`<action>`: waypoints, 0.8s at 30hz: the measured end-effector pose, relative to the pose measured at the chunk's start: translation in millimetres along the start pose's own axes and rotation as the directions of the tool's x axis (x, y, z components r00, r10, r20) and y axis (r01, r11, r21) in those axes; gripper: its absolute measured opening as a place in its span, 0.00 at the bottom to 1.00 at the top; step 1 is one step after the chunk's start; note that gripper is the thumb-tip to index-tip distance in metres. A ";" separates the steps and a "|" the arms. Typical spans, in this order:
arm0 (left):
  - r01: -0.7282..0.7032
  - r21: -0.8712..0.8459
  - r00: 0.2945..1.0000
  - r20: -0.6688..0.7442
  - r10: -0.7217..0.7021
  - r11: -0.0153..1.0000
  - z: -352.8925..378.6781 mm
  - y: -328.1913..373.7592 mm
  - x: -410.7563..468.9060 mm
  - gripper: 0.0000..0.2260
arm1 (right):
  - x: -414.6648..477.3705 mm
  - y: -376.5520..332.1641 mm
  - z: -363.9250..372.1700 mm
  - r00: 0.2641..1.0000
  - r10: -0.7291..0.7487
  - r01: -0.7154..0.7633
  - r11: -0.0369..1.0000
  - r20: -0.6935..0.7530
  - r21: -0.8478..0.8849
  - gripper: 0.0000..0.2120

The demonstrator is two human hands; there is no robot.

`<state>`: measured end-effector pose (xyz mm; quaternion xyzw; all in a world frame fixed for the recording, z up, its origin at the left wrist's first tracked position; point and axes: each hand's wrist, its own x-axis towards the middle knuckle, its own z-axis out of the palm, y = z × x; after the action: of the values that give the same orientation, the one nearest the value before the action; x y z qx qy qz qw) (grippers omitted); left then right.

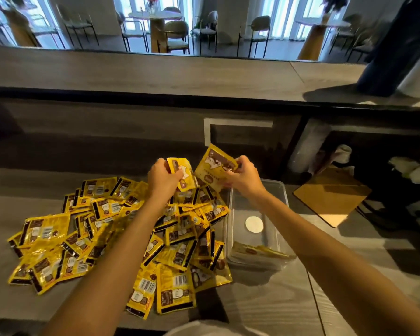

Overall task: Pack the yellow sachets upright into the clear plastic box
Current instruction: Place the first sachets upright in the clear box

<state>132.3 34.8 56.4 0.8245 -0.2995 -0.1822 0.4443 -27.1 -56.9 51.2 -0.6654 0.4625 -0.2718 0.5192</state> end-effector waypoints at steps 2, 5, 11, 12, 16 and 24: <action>0.172 -0.213 0.979 0.149 -0.142 0.962 6.0 8.3 -3.0 0.19 | -1.2 3.9 -14.4 0.999 0.030 -0.029 0.999 -0.041 0.023 0.14; 0.394 -0.343 0.886 0.390 -0.253 0.853 18.3 15.3 -9.8 0.21 | -3.0 11.8 -33.9 0.989 0.073 -0.067 0.997 -0.130 0.046 0.18; 0.513 -0.380 0.835 0.429 -0.344 0.769 49.8 18.7 -24.5 0.05 | -6.2 27.6 -63.1 0.961 0.125 -0.098 0.988 -0.246 0.121 0.09; 0.498 -0.377 0.846 0.412 -0.340 0.781 55.2 19.9 -26.5 0.04 | -7.6 30.2 -67.0 0.965 0.141 -0.111 0.984 -0.223 0.142 0.11; 0.466 -0.383 0.858 0.417 -0.300 0.798 69.9 27.6 -29.0 0.07 | -17.7 40.8 -79.5 0.977 0.175 -0.152 0.973 -0.125 0.176 0.12; 0.460 -0.309 0.779 0.590 -0.212 0.832 83.5 40.2 -35.0 0.14 | -21.5 51.7 -100.0 0.980 0.087 -0.103 0.991 -0.177 -0.085 0.06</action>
<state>45.2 -11.4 46.4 0.6602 -0.2054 -0.5440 0.4754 -137.7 -83.3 36.3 -0.6400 0.5492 -0.2813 0.4578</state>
